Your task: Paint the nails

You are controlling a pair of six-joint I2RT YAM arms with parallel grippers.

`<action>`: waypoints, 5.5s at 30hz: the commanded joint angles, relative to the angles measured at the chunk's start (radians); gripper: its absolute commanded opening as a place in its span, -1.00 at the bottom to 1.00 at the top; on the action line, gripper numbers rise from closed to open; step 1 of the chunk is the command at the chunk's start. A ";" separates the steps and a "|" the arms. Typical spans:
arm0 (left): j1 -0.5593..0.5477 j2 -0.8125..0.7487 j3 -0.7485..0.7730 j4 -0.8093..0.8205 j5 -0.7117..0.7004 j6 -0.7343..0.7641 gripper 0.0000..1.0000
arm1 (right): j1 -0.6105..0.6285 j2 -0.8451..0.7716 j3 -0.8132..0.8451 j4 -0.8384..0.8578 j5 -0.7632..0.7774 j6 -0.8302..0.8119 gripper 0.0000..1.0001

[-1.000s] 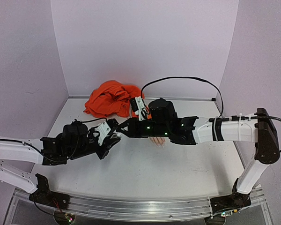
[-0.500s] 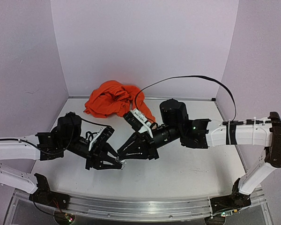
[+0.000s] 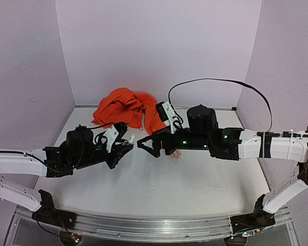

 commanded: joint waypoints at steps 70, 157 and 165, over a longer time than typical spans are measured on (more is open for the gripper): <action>-0.037 0.092 0.055 0.062 -0.281 0.078 -1.00 | -0.011 0.303 0.287 0.013 0.072 0.369 0.14; 0.165 0.064 0.114 0.236 1.267 -0.244 -1.00 | -0.008 0.024 -0.023 0.122 -0.722 -0.206 -1.00; 0.135 -0.018 0.023 0.166 0.315 -0.094 -1.00 | -0.018 -0.097 -0.065 0.067 -0.016 -0.063 0.30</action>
